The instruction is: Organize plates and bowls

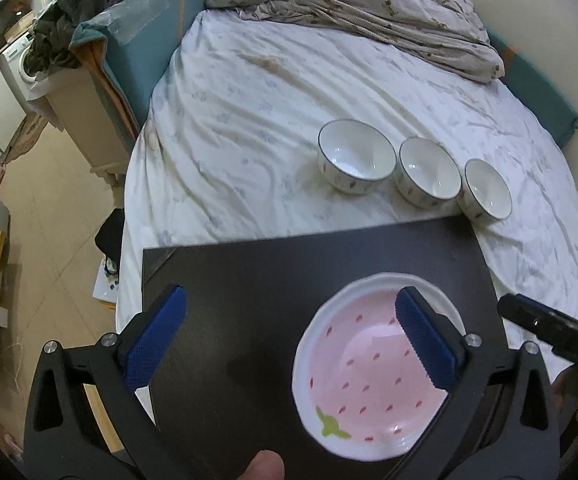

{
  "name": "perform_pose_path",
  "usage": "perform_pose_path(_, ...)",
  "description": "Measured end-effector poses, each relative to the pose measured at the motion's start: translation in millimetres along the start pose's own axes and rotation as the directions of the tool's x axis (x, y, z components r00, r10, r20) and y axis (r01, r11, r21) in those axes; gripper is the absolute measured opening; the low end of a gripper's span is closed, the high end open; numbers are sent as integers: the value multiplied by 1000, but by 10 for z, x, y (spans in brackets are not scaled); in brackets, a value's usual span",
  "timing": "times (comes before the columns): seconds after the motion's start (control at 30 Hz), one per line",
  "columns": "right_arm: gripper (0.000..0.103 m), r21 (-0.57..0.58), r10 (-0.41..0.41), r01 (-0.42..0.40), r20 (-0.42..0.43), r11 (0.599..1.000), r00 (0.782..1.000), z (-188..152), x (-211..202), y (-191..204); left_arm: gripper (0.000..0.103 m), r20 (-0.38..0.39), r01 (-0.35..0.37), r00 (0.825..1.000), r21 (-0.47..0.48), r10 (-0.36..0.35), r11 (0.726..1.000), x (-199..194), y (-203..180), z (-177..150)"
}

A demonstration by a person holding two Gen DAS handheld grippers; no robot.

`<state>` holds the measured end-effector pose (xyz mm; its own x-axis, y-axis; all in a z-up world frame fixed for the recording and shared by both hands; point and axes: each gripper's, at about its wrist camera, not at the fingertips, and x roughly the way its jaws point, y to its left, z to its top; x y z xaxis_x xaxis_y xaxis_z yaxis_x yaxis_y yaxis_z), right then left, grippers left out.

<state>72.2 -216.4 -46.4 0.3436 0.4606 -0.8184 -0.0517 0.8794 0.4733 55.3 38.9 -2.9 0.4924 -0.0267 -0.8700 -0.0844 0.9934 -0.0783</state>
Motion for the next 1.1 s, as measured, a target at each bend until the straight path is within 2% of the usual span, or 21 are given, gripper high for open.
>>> perform_pose_path(0.2, 79, 14, 5, -6, 29, 1000, 1000, 324, 51, -47, 103, -2, -21, 1000, 25, 21, 999, 179, -61, 255)
perform_pose_path(0.43, 79, 69, 32, -31, -4, 997, 999, 658, 322, -143, 103, -40, -44, 998, 13, 44, 999, 537, -59, 561)
perform_pose_path(0.57, 79, 50, 8, -8, -12, 999, 1000, 854, 483, -108, 103, -48, -52, 997, 14, 52, 999, 759, -82, 671)
perform_pose_path(0.7, 79, 79, 28, -26, -25, 997, 999, 1030, 667, -141, 103, -48, -29, 998, -11, 29, 1000, 964, -57, 688)
perform_pose_path(0.8, 79, 152, 64, -59, -31, 987, 997, 1130, 841, -239, 103, -73, -15, 997, -18, 13, 1000, 1115, -53, 744)
perform_pose_path(0.9, 79, 218, 75, -65, -38, 974, 996, 1191, 998, -323, 103, -64, -15, 998, -42, 13, 999, 1197, -29, 843)
perform_pose_path(0.97, 78, 241, 73, -62, -37, 969, 997, 1232, 1067, -351, 102, -61, 11, 998, -64, -15, 998, 1273, -17, 931)
perform_pose_path(1.1, 75, 283, 100, -84, -42, 956, 994, 1310, 1172, -391, 96, -70, 28, 997, -45, -31, 999, 1422, -55, 1061)
